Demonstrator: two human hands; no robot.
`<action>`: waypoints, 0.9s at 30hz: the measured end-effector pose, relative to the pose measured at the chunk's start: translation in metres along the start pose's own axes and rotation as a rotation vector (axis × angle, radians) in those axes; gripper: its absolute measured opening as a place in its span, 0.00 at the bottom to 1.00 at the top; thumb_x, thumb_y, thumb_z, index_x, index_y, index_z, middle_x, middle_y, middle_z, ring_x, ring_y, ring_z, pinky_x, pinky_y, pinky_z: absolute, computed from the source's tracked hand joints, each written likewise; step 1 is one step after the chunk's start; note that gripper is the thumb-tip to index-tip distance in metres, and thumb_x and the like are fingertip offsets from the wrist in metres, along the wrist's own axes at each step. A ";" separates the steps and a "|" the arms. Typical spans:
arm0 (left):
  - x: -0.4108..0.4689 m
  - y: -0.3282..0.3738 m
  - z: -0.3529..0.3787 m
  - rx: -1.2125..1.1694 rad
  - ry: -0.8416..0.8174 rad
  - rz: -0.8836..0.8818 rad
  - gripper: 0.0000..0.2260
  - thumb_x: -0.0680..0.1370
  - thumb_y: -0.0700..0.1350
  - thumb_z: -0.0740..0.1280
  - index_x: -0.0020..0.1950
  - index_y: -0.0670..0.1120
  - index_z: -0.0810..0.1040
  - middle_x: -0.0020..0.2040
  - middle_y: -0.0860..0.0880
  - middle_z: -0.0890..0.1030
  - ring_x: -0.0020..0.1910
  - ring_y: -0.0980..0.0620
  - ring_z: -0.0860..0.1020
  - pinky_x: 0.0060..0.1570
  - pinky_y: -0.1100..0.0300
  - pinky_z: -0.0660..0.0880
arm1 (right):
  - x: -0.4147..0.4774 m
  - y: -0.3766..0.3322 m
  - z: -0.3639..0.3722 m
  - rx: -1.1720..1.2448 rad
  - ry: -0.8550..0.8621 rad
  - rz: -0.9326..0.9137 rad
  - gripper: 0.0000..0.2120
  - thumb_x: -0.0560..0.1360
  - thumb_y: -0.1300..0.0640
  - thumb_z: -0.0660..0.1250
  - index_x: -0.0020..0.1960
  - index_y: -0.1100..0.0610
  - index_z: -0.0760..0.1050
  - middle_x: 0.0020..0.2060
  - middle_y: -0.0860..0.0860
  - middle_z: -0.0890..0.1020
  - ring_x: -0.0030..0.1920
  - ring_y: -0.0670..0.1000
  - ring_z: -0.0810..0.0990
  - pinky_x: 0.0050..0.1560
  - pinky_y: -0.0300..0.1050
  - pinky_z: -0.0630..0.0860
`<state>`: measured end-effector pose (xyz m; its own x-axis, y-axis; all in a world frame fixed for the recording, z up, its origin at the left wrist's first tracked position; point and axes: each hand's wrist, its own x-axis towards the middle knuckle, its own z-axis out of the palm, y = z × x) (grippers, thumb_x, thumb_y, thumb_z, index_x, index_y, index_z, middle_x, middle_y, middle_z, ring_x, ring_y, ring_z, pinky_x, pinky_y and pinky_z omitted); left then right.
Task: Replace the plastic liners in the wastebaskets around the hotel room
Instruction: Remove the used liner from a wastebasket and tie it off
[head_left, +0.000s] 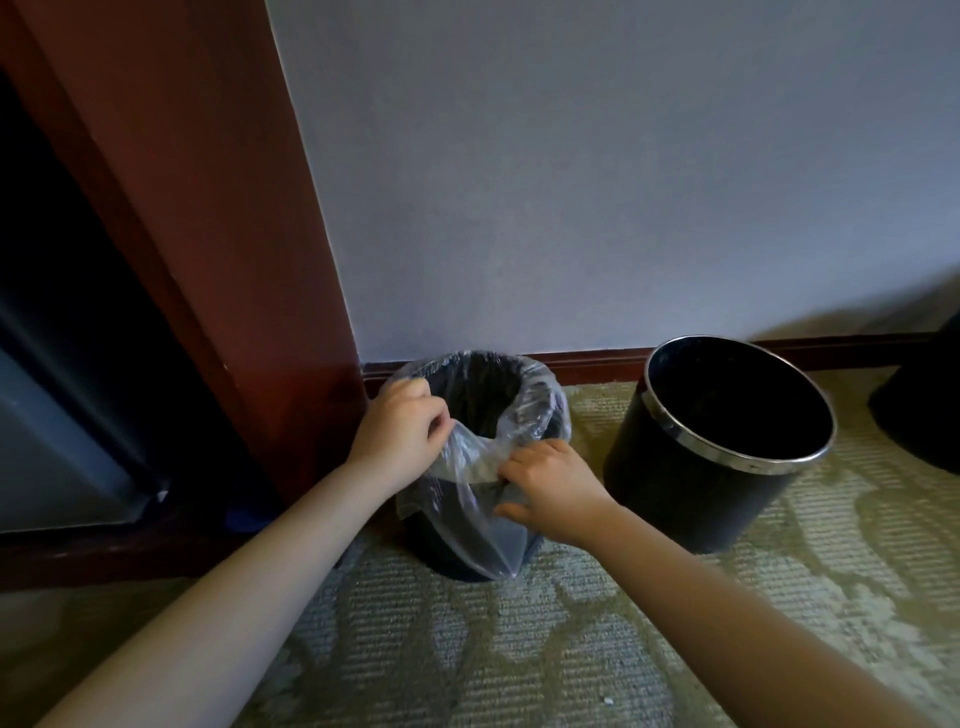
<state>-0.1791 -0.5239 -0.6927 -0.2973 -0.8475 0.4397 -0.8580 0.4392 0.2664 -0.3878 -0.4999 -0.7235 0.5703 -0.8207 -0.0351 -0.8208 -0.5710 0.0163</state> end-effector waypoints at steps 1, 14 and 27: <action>-0.001 0.000 0.002 0.031 -0.005 0.003 0.09 0.73 0.41 0.71 0.32 0.43 0.78 0.32 0.49 0.73 0.34 0.49 0.73 0.36 0.55 0.73 | 0.001 0.000 0.000 0.015 0.038 -0.017 0.16 0.78 0.45 0.63 0.57 0.55 0.76 0.52 0.53 0.79 0.56 0.55 0.75 0.58 0.50 0.68; -0.021 0.028 -0.007 -0.182 -0.296 -0.039 0.23 0.67 0.64 0.71 0.53 0.53 0.68 0.44 0.57 0.70 0.40 0.57 0.72 0.41 0.56 0.72 | -0.003 0.027 -0.027 0.329 0.193 0.173 0.10 0.79 0.51 0.63 0.48 0.56 0.79 0.43 0.50 0.81 0.45 0.52 0.77 0.39 0.43 0.67; -0.027 0.051 0.024 0.121 -0.259 0.047 0.39 0.74 0.58 0.66 0.77 0.47 0.50 0.71 0.45 0.58 0.63 0.46 0.71 0.55 0.55 0.72 | 0.002 0.036 -0.049 0.898 0.322 0.438 0.08 0.75 0.58 0.70 0.37 0.54 0.79 0.28 0.47 0.80 0.31 0.45 0.78 0.40 0.43 0.77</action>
<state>-0.2249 -0.4860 -0.7116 -0.4215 -0.8819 0.2110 -0.8800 0.4540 0.1397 -0.4145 -0.5227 -0.6743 0.0917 -0.9937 0.0642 -0.6057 -0.1069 -0.7885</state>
